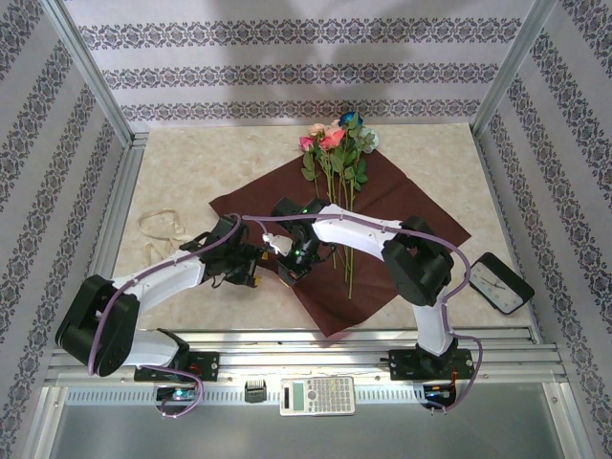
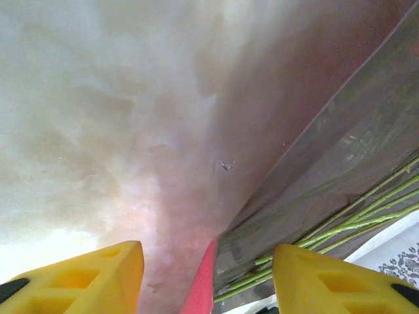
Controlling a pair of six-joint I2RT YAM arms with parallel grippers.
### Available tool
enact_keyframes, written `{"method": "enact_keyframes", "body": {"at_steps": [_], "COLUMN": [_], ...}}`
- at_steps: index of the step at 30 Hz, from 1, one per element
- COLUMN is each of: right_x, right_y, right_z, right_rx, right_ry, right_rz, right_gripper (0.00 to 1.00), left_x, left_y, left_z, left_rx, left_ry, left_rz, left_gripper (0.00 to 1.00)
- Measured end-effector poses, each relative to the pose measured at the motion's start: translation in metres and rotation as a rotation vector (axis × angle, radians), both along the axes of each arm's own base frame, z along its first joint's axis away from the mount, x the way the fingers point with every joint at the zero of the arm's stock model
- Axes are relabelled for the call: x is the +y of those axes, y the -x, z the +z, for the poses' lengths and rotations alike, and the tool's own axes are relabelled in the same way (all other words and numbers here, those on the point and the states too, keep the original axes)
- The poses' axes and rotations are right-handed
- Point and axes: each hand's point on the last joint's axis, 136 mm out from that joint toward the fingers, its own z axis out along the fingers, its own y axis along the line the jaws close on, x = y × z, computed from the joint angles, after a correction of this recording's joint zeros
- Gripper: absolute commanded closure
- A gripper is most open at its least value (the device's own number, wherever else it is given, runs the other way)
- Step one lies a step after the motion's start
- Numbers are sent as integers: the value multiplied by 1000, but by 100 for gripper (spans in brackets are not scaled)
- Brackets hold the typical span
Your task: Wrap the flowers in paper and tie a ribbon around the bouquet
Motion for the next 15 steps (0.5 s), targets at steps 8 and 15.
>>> {"method": "enact_keyframes", "body": {"at_steps": [8, 15], "right_x": [8, 11], "right_y": [-4, -3], "right_z": [-3, -4], "right_rx": [6, 19], "right_ry": [-36, -50], "right_rz": [-5, -3], "right_gripper": [100, 100], "left_x": [-24, -31], "left_y": [8, 8], "left_z": [3, 0], "left_rx": [-2, -6], "left_ry": [54, 87], "left_rz": [-52, -39], "left_gripper": [49, 69]}}
